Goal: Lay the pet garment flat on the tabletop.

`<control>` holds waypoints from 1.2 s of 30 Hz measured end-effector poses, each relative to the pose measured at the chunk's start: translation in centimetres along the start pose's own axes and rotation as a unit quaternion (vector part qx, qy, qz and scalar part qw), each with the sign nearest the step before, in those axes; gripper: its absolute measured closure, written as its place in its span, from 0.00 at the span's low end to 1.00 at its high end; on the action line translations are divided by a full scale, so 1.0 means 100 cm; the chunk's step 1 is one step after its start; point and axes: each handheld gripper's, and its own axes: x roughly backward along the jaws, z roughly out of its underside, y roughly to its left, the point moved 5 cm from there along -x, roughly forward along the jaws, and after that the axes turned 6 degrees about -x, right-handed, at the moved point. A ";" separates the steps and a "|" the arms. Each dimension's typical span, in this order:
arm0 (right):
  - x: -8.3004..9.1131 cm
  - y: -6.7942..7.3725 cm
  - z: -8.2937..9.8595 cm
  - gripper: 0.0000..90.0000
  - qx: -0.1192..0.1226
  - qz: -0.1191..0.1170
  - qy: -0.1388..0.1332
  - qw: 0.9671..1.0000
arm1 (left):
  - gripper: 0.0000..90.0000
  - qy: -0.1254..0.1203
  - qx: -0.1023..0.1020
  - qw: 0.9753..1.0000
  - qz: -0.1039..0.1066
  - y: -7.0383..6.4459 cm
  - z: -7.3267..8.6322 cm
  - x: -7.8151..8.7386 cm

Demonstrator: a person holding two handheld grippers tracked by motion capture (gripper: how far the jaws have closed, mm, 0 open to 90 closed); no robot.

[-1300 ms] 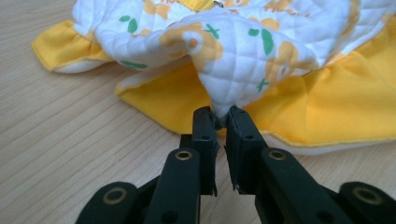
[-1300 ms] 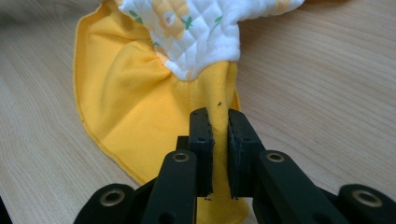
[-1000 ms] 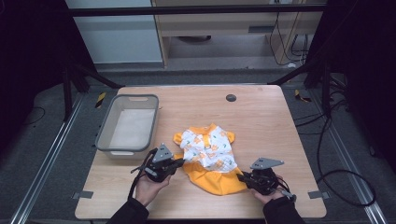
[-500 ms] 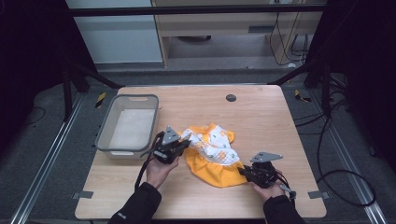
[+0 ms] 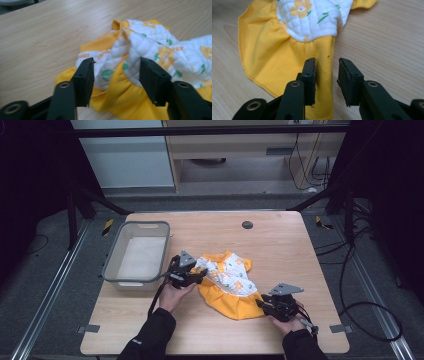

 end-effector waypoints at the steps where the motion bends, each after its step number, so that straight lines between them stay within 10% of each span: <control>1: 0.001 0.000 0.000 0.73 -0.001 0.000 -0.001 1.000 | 0.45 -0.001 -0.001 1.000 -0.004 0.003 0.003 0.006; 7: 0.006 0.001 0.000 0.72 -0.001 -0.006 -0.008 1.000 | 0.40 0.012 -0.006 1.000 0.001 0.011 0.027 0.020; 19: 0.010 0.006 0.004 0.72 0.004 -0.016 -0.002 1.000 | 0.40 0.039 -0.057 0.998 -0.007 -0.004 0.041 -0.013; 28: 0.009 0.007 0.004 0.78 0.001 -0.020 0.006 1.000 | 0.92 0.051 -0.051 0.997 0.019 -0.012 0.039 -0.012; 36: 0.015 0.008 0.002 0.93 -0.003 -0.037 0.004 0.999 | 0.97 0.030 -0.051 0.997 0.050 -0.020 0.028 0.019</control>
